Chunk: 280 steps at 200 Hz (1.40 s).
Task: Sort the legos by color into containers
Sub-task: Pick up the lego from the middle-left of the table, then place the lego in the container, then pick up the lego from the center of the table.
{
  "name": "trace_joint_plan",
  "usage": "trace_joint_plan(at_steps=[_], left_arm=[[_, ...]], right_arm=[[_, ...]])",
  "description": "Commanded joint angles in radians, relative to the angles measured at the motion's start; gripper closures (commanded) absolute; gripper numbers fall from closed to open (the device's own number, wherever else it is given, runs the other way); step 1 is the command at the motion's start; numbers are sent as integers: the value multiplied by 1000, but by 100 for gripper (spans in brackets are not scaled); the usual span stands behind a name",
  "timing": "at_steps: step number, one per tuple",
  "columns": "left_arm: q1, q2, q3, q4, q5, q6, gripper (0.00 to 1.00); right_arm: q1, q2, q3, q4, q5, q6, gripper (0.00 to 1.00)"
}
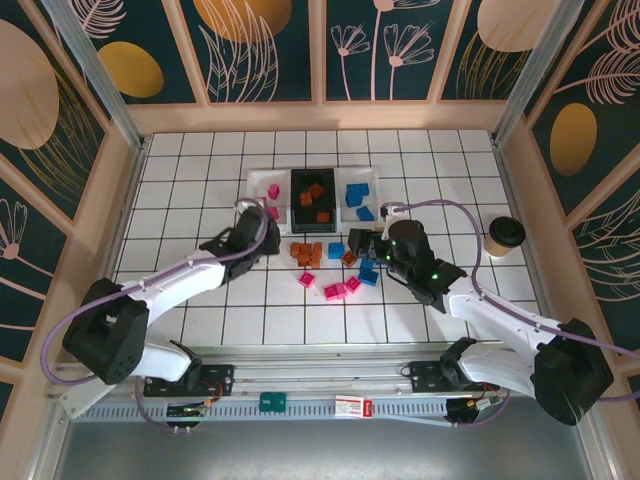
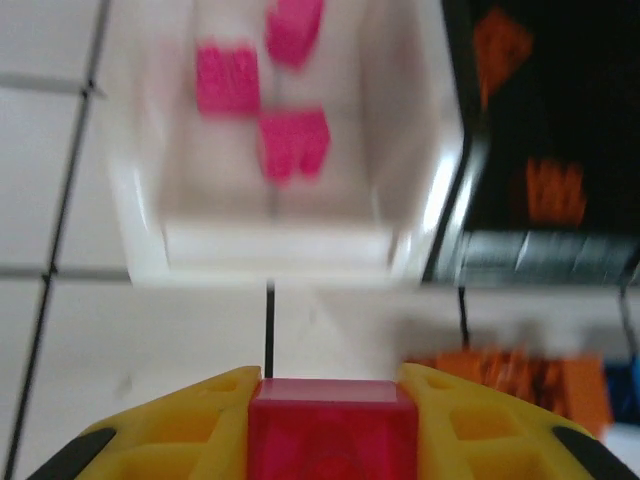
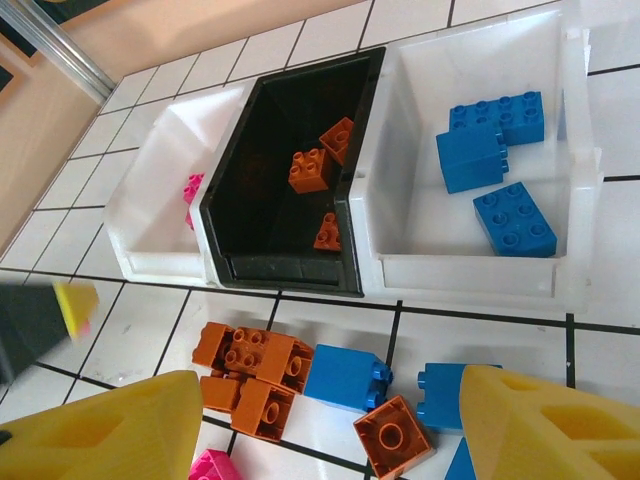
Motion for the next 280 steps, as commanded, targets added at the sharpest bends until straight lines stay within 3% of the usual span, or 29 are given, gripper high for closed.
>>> trace_joint_plan(at_steps=[1,77,115,153,197,241,280], left_arm=[[48,72,117,1,-17,26,69],[145,471,505,-74,-33,56,68],[163,525,582,-103,-13,56,47],[159,407,535,-71,60,36,29],[88,153,309,22,109,-2,10],[1,-48,60,73,135,-69,3],[-15,-193,-99,88,157,-116,1]], right_arm=[[2,-17,-20,-1,26,21,31],[3,-48,-63,-17,-10,42,30],[4,-76,-88,-40,-32,44,30],[7,-69,-120,-43,-36,57,30],[-1,23,-102,-109,61,89,30],[-82,88,-106,-76,47,95,34],[-181,127,-102,-27,-10,78,42]])
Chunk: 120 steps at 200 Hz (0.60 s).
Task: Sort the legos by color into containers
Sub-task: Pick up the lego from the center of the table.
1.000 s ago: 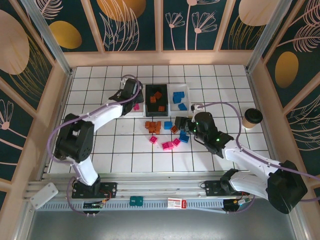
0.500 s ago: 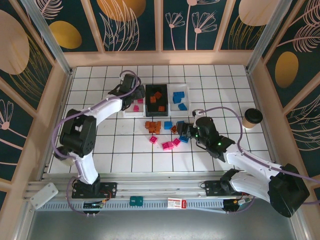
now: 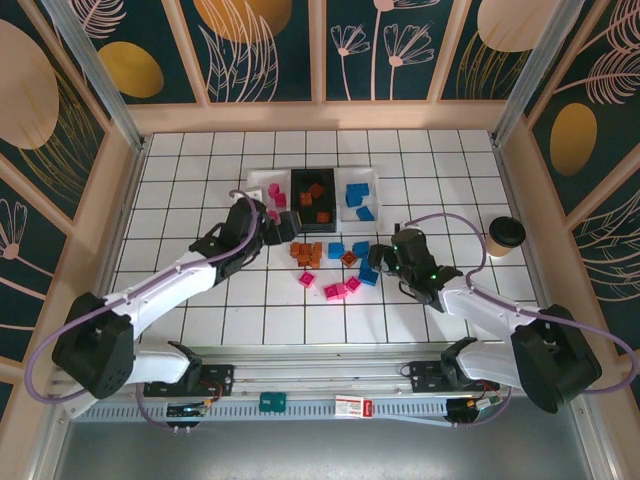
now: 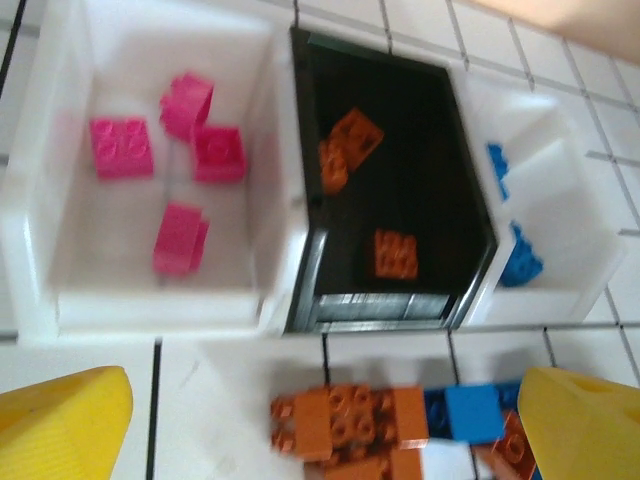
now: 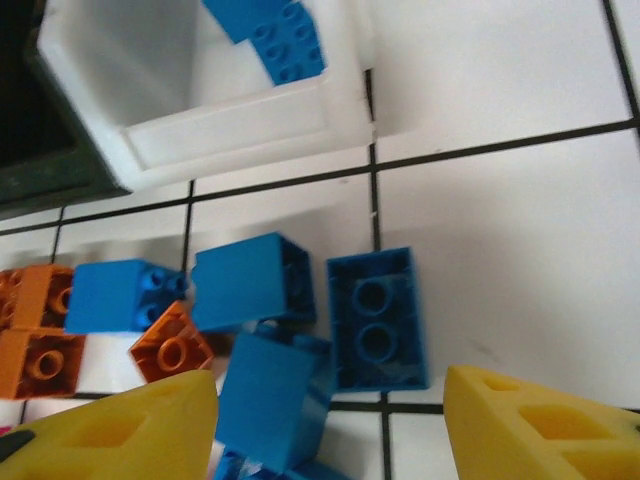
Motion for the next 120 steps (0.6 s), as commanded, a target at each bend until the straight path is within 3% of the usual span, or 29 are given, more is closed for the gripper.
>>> trace_joint_plan(at_steps=[1,120], left_arm=[[-5,-84,-69,31,19,-52,1],[-4,-180,-207,5,-10,-54,1]], right_arm=[[-59,29,9,48,-34,0,43],[-101,220,83,88,-106,-61,41]])
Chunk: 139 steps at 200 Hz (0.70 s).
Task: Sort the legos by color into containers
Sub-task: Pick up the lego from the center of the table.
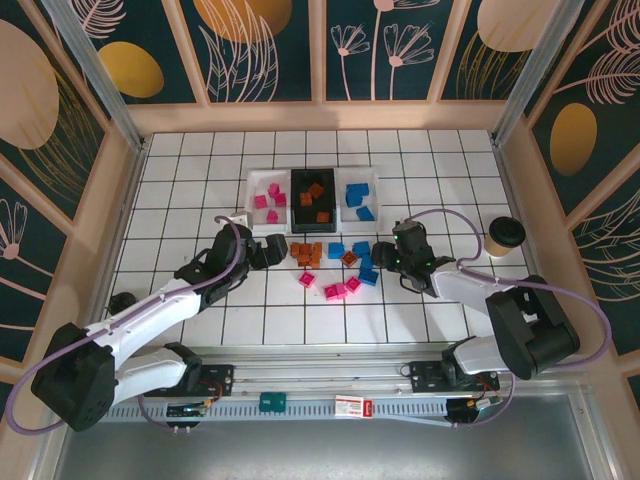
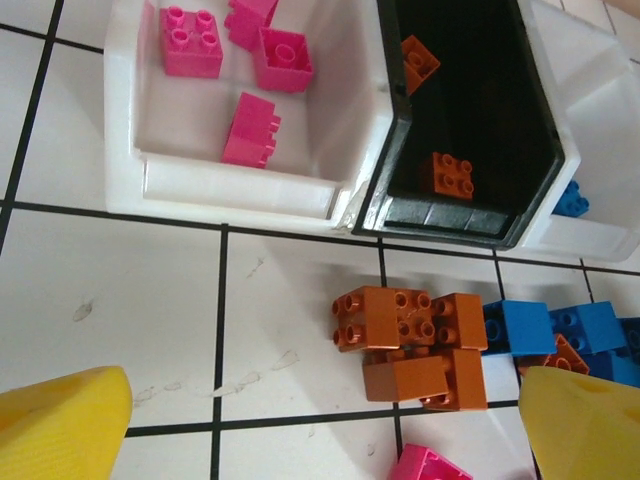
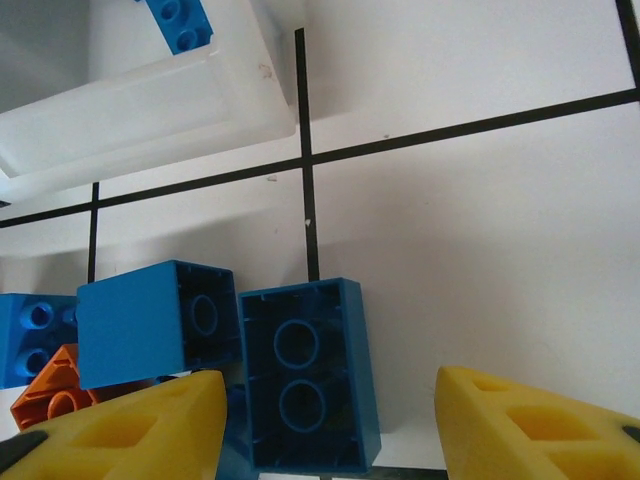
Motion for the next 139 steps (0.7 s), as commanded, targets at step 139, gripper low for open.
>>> trace_joint_plan(at_steps=[139], left_arm=[[-3,0,-5,-18,-33,-14,1]], right_arm=[[-69,62,40,-34,33,-20,49]])
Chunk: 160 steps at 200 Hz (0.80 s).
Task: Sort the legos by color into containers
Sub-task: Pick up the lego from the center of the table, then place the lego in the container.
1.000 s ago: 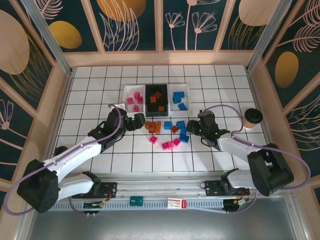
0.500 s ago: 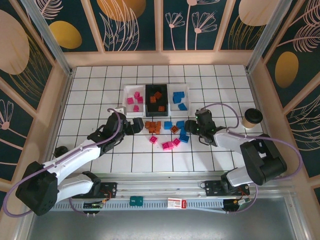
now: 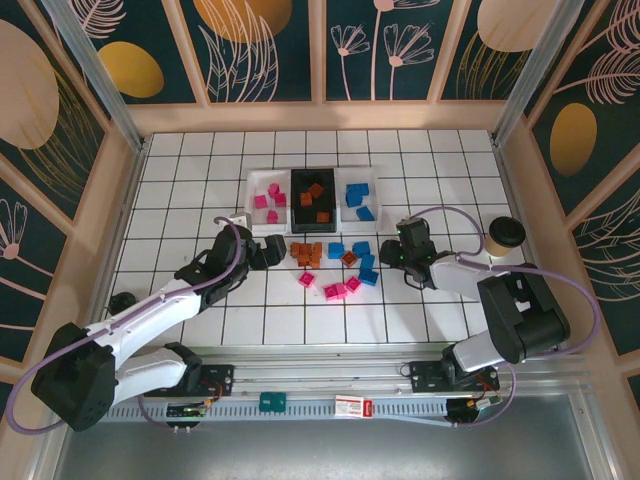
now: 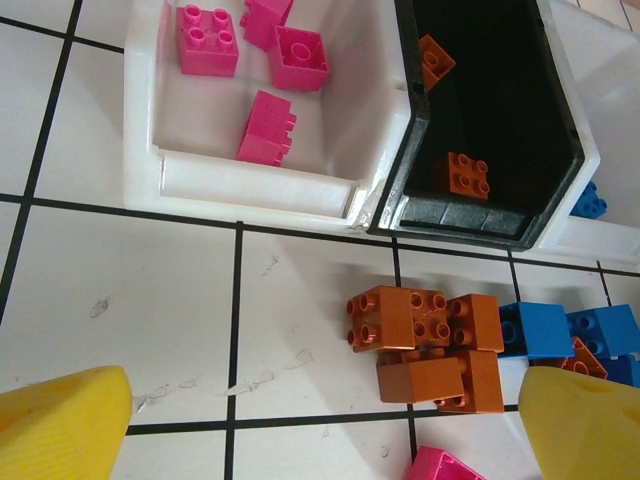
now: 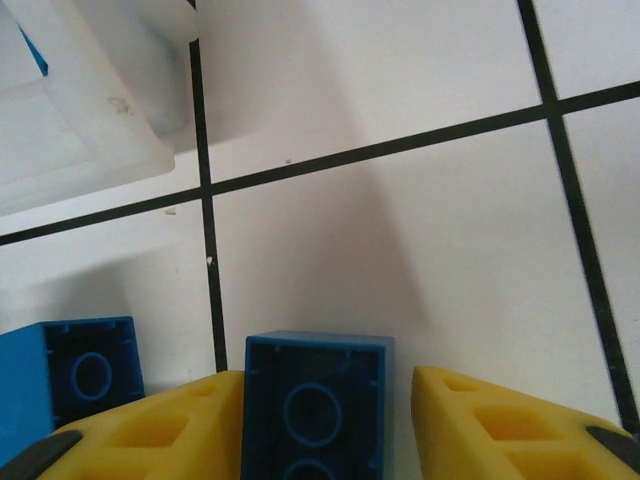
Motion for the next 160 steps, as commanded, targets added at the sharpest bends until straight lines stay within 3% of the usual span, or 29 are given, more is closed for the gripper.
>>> trace_joint_plan(at_steps=[1,28,59,92,124,160], left_arm=[[-4,0,-1,-17,-13,-13,1],[-4,5,-3,-16,-11,-17,1],[-4,-2,-6,-23,-12,-16,1],[-4,-5,-8,-26,-8,-12,1],[-4,-19,-26,-17,1,-18,1],[-4,-23,-43,-17,16,-26,1]], right_arm=[[-4,-13,9,-22,13,1,48],[-1,23,15,-21,6,-1,48],[0,23,6,-13,2,1,64],[26,-108,14,-25,-14,-11,77],[101,-215,132,-79,-20,-42,79],[130,-90,314,-73,-33,-79,78]])
